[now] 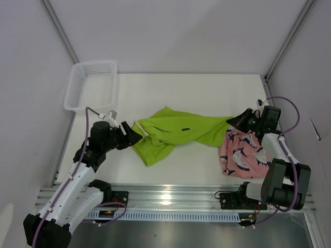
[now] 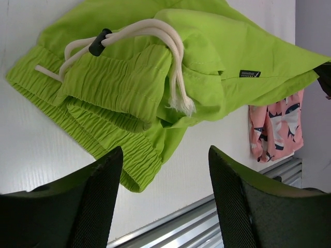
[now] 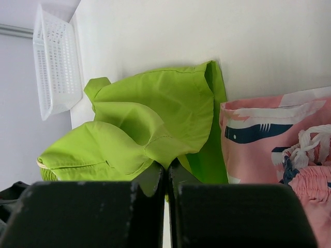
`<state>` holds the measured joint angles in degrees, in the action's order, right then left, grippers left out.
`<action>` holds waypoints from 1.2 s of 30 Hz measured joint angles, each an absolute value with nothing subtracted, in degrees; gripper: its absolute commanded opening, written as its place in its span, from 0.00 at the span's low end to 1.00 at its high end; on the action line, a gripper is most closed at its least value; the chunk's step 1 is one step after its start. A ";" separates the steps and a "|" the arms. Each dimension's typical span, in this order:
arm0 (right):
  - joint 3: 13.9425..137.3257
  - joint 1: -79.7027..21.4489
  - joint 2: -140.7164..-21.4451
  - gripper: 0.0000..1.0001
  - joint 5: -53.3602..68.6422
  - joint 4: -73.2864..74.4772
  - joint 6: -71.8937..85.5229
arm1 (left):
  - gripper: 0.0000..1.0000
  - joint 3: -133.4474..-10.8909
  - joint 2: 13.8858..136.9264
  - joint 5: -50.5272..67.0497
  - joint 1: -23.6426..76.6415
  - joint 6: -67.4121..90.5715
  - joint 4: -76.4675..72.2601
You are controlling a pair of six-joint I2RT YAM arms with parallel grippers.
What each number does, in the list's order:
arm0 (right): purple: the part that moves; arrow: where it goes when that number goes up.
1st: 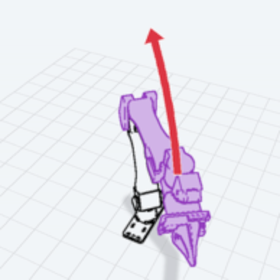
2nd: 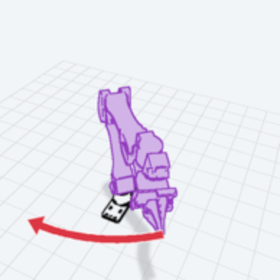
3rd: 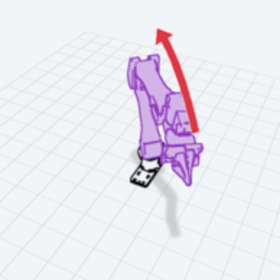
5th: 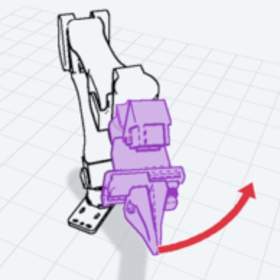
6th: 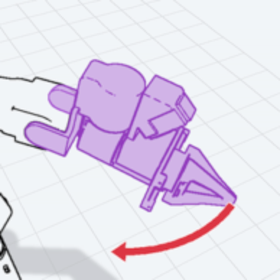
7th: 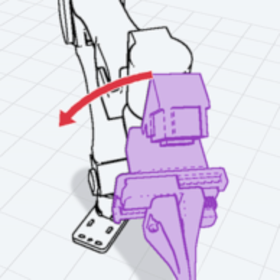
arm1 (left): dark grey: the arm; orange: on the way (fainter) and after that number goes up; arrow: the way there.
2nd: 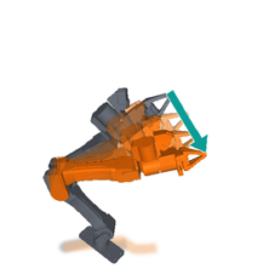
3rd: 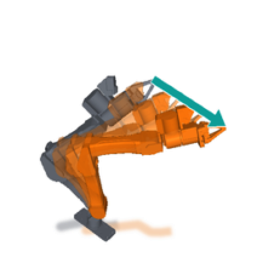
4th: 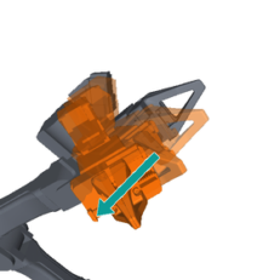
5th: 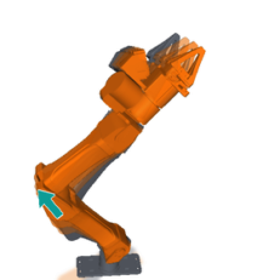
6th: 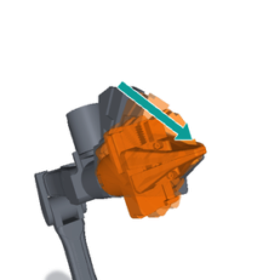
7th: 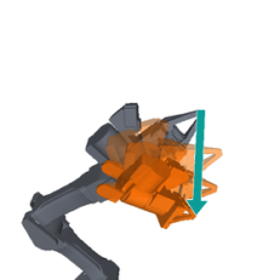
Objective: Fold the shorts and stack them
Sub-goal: Flatten the shorts out
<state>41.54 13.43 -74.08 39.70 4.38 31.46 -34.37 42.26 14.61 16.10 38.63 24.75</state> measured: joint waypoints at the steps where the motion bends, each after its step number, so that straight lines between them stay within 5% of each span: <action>1: 41.54 13.43 -74.08 0.00 39.79 4.38 31.46 | 0.69 -33.76 42.70 14.74 16.10 39.07 24.03; 17: 41.54 13.43 -74.08 0.00 41.47 3.90 31.46 | 0.61 -28.80 50.46 14.17 16.10 41.80 6.35; 24: 41.54 13.43 -74.08 0.00 41.52 3.53 31.46 | 0.37 -27.86 51.31 11.86 16.25 42.06 1.96; 30: 41.54 13.43 -74.08 0.00 41.56 3.31 31.46 | 0.46 -27.86 51.53 10.66 16.34 42.02 0.03; 36: 41.52 13.41 -74.08 0.00 41.93 3.07 31.46 | 0.43 -27.66 54.87 10.39 17.32 42.09 -5.76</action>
